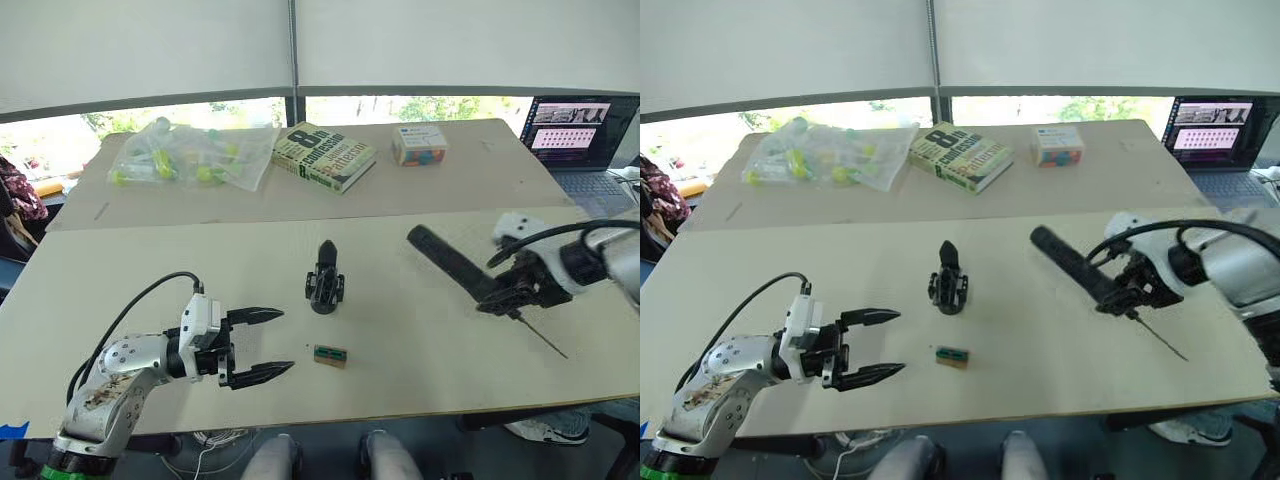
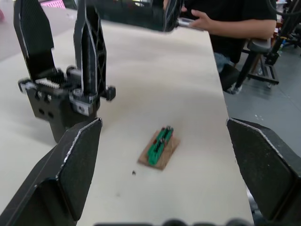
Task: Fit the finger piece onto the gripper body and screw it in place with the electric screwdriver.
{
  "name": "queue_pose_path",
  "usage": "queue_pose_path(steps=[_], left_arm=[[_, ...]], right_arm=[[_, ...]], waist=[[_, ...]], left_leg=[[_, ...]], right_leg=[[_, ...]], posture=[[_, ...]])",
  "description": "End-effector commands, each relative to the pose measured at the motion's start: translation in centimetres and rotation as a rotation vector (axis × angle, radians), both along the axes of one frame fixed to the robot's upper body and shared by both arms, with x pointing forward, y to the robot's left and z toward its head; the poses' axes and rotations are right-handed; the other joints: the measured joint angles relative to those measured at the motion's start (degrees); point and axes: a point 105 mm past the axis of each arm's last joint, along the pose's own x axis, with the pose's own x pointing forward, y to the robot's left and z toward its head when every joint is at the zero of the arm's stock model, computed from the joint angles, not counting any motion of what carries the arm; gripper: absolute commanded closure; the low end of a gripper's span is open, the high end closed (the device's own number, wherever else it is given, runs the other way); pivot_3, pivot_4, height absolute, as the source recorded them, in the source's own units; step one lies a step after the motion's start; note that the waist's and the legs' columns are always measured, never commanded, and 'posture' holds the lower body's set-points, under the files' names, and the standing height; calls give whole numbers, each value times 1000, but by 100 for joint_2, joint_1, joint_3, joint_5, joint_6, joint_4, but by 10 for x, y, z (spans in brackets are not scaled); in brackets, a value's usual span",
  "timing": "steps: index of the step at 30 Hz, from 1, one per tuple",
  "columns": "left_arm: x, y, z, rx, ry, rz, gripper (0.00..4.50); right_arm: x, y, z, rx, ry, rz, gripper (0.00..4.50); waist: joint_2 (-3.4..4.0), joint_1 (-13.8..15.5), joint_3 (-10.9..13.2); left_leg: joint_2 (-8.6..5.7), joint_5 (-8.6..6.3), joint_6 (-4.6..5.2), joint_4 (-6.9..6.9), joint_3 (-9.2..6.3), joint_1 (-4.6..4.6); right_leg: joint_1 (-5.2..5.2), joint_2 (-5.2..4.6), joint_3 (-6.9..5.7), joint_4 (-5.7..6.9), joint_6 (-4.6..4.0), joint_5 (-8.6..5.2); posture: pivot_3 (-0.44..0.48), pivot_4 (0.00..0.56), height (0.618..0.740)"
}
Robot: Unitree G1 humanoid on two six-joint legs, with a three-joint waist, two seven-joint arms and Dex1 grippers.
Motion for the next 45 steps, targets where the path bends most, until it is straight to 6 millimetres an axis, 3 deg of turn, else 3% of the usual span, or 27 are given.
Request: queue_pose_path(steps=[1, 5, 8, 10, 13, 18, 22, 33, 45], left_arm=[[6, 11, 5, 30, -27, -13, 0], [7, 19, 4, 54, -10, -22, 0], [9, 23, 0, 78, -6, -21, 0], [9, 23, -3, 89, -8, -19, 0], [7, 24, -9, 106, 2, -22, 0], [0, 19, -25, 152, 1, -64, 0], [1, 3, -32, 112, -17, -62, 0], [3, -21, -43, 104, -66, -58, 0], [9, -32, -55, 124, -31, -111, 0]], right_arm=[[-18, 23, 57, 413, -194, 138, 2543], [-25, 25, 70, 638, -258, 87, 2544], [-37, 46, 82, 791, -508, 193, 2544], [-40, 57, 89, 915, -648, 151, 2544], [-51, 81, 78, 940, -685, 229, 2544], [-83, 124, 60, 920, -740, 597, 2544], [-87, 151, 57, 1018, -747, 732, 2544], [-57, 172, 20, 1022, -705, 804, 2544], [-58, 178, 4, 999, -672, 856, 2544]], waist=[[0, -11, 1], [-1, 7, 0], [-11, 33, -5], [-13, 3, -6], [0, 1, -4], [-2, -30, -5], [-2, -75, -5], [-15, -70, -7], [-15, -74, -8]], left_leg=[[1, 0, 0, 0, 1, 0], [-3, 0, 1, 1, 5, -4], [-2, 0, 1, 3, 3, -3], [3, 0, 1, -2, 2, -1], [-4, 2, -2, -2, 7, -6], [-7, 1, -1, 2, 8, -4], [-3, 2, -1, 2, 8, 15], [-4, 3, -4, 0, 8, 29], [-4, 3, -5, -1, 8, 30]], right_leg=[[0, 2, 1, 2, 0, 1], [-7, -2, 10, 14, 3, 3], [-6, -3, 9, 12, 4, 4], [-7, 2, 10, 14, 2, 5], [-22, -4, 22, 32, 3, 6], [-17, -2, 20, 22, 8, 10], [-4, 1, 20, 26, 6, 12], [4, 2, 21, 28, 2, 14], [1, 3, 20, 31, 1, 15]], posture=[[0, 150, 740], [0, 150, 740], [0, 150, 740], [0, 150, 740], [0, 150, 740], [0, 150, 740], [0, 150, 740], [0, 150, 740], [0, 150, 740]])
